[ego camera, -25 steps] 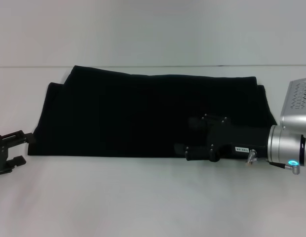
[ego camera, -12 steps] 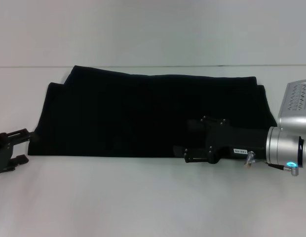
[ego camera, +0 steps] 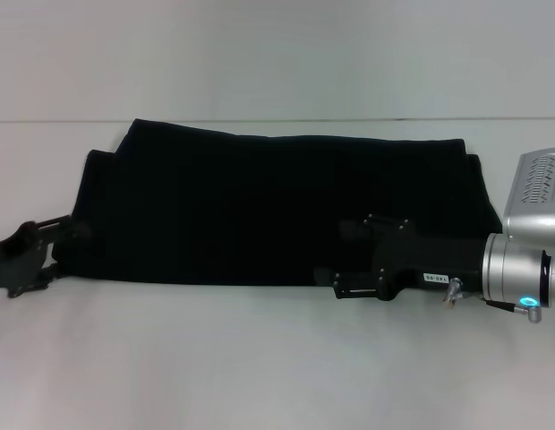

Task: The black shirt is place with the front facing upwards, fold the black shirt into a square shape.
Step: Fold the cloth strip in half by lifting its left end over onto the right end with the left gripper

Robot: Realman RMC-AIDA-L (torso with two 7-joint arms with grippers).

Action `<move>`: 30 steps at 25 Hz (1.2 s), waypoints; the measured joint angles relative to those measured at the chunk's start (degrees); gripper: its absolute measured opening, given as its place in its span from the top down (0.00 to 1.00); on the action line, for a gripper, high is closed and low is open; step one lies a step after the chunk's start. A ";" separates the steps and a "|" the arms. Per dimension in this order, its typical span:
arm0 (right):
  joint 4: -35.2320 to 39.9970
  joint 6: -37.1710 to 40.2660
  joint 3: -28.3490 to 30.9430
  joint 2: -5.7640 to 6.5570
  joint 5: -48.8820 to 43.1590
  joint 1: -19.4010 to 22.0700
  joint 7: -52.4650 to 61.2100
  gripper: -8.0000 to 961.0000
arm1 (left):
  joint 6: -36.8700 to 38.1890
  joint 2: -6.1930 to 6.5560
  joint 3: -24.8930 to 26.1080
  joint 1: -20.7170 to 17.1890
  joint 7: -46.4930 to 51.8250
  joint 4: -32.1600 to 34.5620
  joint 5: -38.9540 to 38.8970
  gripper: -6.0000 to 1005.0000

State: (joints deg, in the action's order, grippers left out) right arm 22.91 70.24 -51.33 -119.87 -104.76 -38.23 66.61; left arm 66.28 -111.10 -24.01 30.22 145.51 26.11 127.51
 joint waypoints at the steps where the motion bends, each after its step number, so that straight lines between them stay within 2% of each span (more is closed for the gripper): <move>1: 0.00 0.00 -0.01 0.00 0.00 0.00 0.00 0.03 | -0.12 -0.03 -0.02 0.42 -0.08 -0.16 0.01 0.20; 5: 0.00 -0.01 0.00 0.00 0.00 -0.01 0.00 0.03 | -0.78 -0.05 -0.18 2.39 -0.58 -1.05 0.09 0.21; 12: 0.00 -0.02 0.00 -0.09 0.00 -0.08 0.05 0.03 | -2.54 -0.07 -3.23 2.89 -0.68 -0.90 0.21 0.21; 23: -0.06 0.34 0.00 -0.09 0.05 -0.09 0.55 0.03 | -4.60 -0.25 -7.65 2.90 -0.98 0.76 0.36 0.31; 28: -0.06 0.35 0.00 -0.09 0.03 -0.09 0.61 0.03 | -5.15 -0.29 -8.19 3.07 -1.27 0.87 0.38 0.53; 30: -0.06 0.08 0.00 -0.09 0.02 -0.09 0.62 0.03 | -5.29 -0.36 -8.04 3.06 -1.33 0.86 0.26 0.69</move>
State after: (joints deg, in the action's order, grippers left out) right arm 22.85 70.32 -51.33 -119.96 -104.75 -38.32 67.23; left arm 60.99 -111.46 -32.05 33.28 144.18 26.97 127.76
